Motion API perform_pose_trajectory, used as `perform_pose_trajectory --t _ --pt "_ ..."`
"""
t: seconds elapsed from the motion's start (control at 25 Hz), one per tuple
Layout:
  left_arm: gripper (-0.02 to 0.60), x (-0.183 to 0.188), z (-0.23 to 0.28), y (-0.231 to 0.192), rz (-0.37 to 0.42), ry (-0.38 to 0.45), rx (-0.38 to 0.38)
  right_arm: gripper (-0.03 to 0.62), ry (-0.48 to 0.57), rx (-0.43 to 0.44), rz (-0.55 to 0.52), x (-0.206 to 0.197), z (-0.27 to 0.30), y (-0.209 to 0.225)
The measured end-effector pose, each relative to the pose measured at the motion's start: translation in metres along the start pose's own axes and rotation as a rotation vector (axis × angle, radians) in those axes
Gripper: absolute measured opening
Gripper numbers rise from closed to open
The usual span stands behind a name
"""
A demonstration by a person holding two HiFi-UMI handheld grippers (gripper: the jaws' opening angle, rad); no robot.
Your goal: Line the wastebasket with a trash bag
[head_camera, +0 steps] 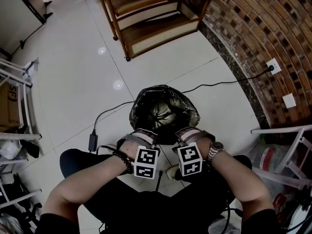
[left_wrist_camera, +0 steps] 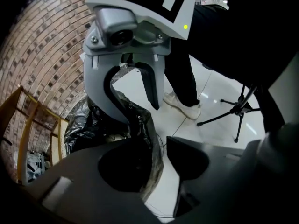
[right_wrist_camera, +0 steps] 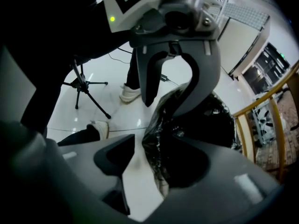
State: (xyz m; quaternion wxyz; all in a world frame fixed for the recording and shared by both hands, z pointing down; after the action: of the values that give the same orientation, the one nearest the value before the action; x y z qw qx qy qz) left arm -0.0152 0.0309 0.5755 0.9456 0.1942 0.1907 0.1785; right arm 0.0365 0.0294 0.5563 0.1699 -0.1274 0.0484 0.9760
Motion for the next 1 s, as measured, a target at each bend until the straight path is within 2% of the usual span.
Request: perform_pose_trajectory --t 0.04,0.16,0.24,0.36,0.44,0.56,0.76,0.88,1.0 --pt "0.201 0.001 -0.006 -0.001 -0.015 0.011 -0.001 0.228 0.014 -0.002 0.010 0.001 -0.008 -0.001" --pt "0.230 0.000 -0.026 -0.007 -0.064 0.050 -0.010 0.265 0.094 -0.021 0.101 -0.001 -0.041 0.001" --pt "0.233 -0.002 -0.038 -0.013 -0.120 0.074 -0.020 0.265 0.180 -0.053 0.241 -0.012 -0.065 0.013" --pt "0.238 -0.010 -0.049 -0.026 -0.245 0.093 -0.032 0.264 0.314 -0.118 0.480 -0.038 -0.095 0.034" --pt "0.238 -0.019 -0.048 -0.033 -0.281 0.072 -0.029 0.249 0.343 -0.139 0.528 -0.047 -0.101 0.037" --pt "0.229 -0.029 -0.039 -0.033 -0.233 0.023 -0.031 0.233 0.260 -0.099 0.411 -0.033 -0.084 0.028" --pt "0.177 -0.031 -0.020 -0.017 -0.061 -0.036 -0.032 0.220 0.113 -0.003 0.178 0.000 -0.036 0.011" --pt "0.116 -0.033 -0.013 -0.010 0.033 -0.058 -0.010 0.172 0.050 0.033 0.105 0.003 -0.011 0.003" --pt "0.089 -0.035 -0.012 -0.005 0.092 -0.062 0.023 0.153 0.011 0.044 0.068 0.001 0.004 -0.005"
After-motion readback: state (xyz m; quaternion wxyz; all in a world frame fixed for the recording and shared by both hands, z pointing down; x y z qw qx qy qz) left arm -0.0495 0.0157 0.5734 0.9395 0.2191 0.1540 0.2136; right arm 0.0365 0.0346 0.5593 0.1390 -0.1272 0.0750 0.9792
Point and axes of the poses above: the fingertips, and each gripper's own axes: z forward along the fingers, y to its right, x out of its top, the point moved 4 cm from there along -z, backward along the fingers, and after that the axes turned 14 degrees about x, right-handed, at the moved point
